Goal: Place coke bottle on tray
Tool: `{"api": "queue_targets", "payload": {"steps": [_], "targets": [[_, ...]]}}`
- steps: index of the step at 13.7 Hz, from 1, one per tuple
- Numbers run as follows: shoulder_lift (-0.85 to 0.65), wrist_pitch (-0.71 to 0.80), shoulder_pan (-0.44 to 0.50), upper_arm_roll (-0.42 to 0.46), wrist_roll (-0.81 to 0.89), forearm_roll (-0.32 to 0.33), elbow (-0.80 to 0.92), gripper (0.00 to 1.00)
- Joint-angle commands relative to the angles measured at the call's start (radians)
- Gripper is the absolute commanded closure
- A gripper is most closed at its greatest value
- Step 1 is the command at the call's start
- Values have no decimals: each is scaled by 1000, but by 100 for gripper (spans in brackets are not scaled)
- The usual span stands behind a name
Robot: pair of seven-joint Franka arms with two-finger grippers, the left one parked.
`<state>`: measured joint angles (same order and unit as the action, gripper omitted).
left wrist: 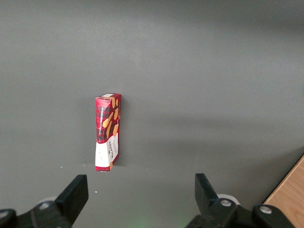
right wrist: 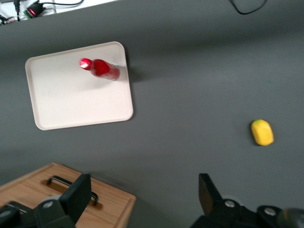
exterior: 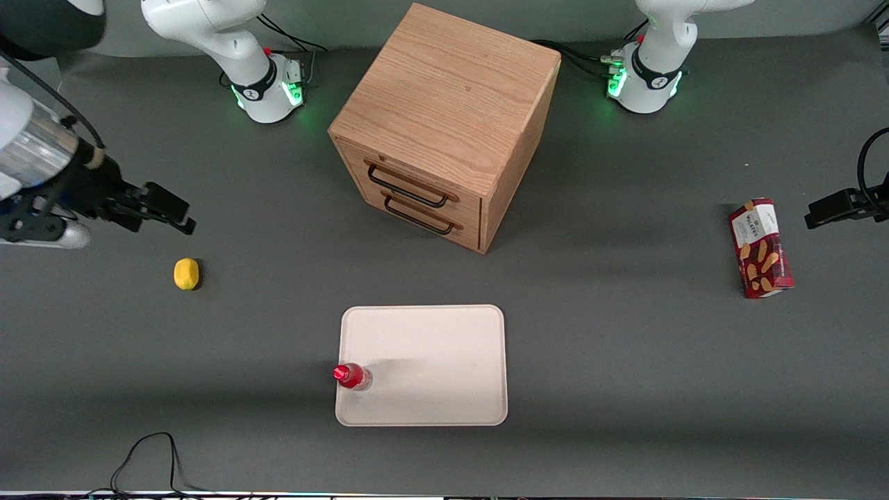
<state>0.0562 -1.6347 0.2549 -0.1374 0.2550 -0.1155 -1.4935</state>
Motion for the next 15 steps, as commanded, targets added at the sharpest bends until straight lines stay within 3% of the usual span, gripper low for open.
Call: {"api": "queue_targets", "payload": {"steps": [1, 6, 9, 15], "targets": [[-84, -28, -136, 76, -147, 37, -99, 0], [-113, 18, -146, 12, -269, 56, -117, 0], [-111, 26, -219, 74, -286, 83, -114, 0], [-104, 21, -218, 56, -319, 95, -116, 0]]}}
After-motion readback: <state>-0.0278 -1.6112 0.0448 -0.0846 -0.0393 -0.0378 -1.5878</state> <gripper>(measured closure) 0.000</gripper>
